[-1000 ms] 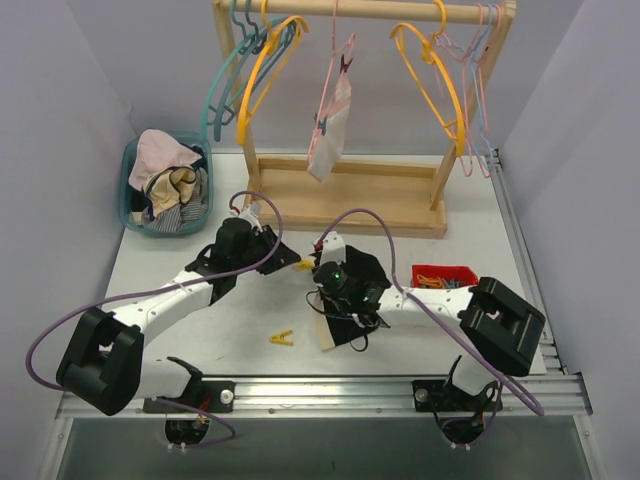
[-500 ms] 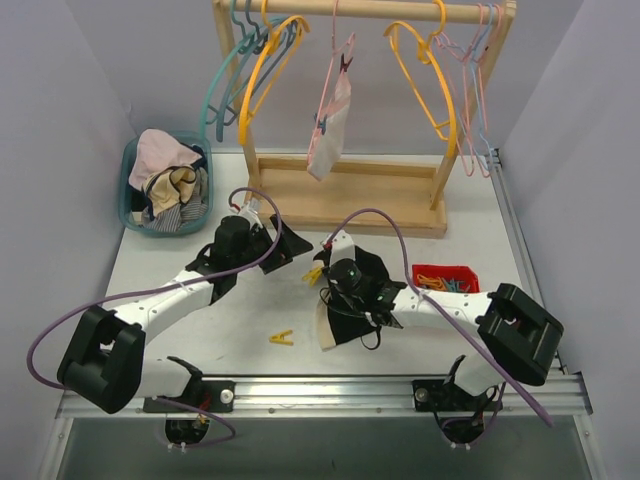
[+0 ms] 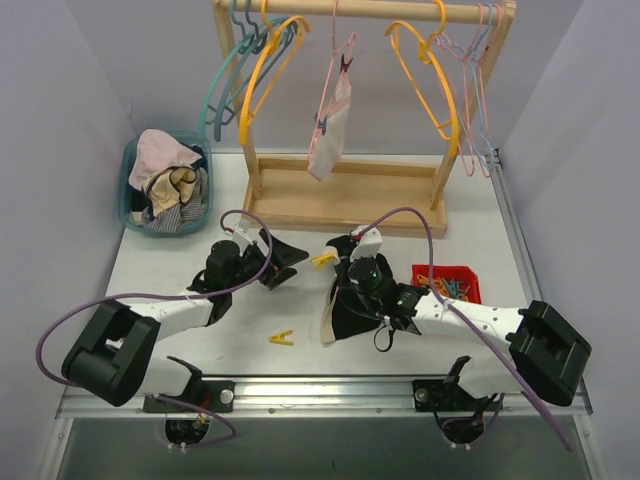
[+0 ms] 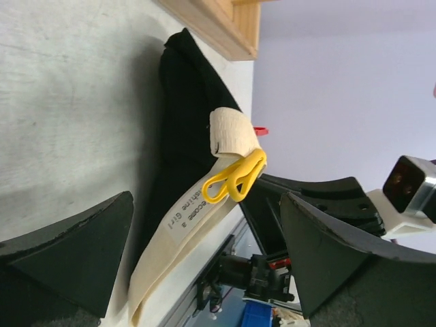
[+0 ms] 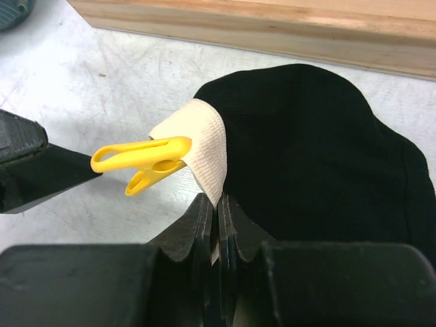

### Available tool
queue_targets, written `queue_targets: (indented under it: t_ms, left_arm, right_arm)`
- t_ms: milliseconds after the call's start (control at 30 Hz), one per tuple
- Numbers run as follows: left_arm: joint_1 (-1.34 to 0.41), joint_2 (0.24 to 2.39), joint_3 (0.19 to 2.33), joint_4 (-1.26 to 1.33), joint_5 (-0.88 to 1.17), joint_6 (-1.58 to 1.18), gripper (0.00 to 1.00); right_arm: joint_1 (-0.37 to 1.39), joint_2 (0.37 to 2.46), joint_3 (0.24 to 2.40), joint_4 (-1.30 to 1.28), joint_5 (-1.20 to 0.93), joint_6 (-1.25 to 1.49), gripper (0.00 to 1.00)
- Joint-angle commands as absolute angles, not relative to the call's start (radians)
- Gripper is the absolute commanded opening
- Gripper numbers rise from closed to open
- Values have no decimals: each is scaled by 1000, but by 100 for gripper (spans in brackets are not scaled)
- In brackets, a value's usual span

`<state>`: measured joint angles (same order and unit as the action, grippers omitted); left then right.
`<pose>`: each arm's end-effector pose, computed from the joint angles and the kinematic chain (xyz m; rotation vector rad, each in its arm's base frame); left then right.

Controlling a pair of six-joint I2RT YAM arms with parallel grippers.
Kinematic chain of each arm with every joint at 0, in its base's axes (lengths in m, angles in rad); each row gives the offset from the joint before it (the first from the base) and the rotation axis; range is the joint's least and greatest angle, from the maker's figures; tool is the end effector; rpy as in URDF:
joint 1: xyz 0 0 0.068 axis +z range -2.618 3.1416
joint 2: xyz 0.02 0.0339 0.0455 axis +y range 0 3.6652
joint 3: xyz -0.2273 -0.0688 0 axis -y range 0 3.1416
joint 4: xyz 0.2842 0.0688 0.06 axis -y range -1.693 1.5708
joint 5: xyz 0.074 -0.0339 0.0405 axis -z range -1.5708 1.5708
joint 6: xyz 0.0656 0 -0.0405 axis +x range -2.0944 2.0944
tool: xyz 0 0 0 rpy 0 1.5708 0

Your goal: Remove the underwear clipped to the hanger

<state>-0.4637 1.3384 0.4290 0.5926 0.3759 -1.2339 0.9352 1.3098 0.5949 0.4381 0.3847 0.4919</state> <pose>0.2735 -0.1637 0.1052 -0.5323 2.1007 -1.4371 0.2246 0.2630 0.1553 -0.1416 1.8707 0.6445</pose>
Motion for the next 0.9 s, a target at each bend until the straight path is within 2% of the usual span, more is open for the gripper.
queue_targets:
  t_ms: [0,500,867]
  left_arm:
    - [-459,1391,422,840,423,-1339,97]
    - [-489,1646,466,1181,451,-1575,94]
    - [-503,1709,471,1313,453,-1669,95]
  right_arm:
    - [931,1278,592,495,408,520,0]
    - [933,1295,561,634,364,534,0]
    - [931,1356,572,672,354,526,0]
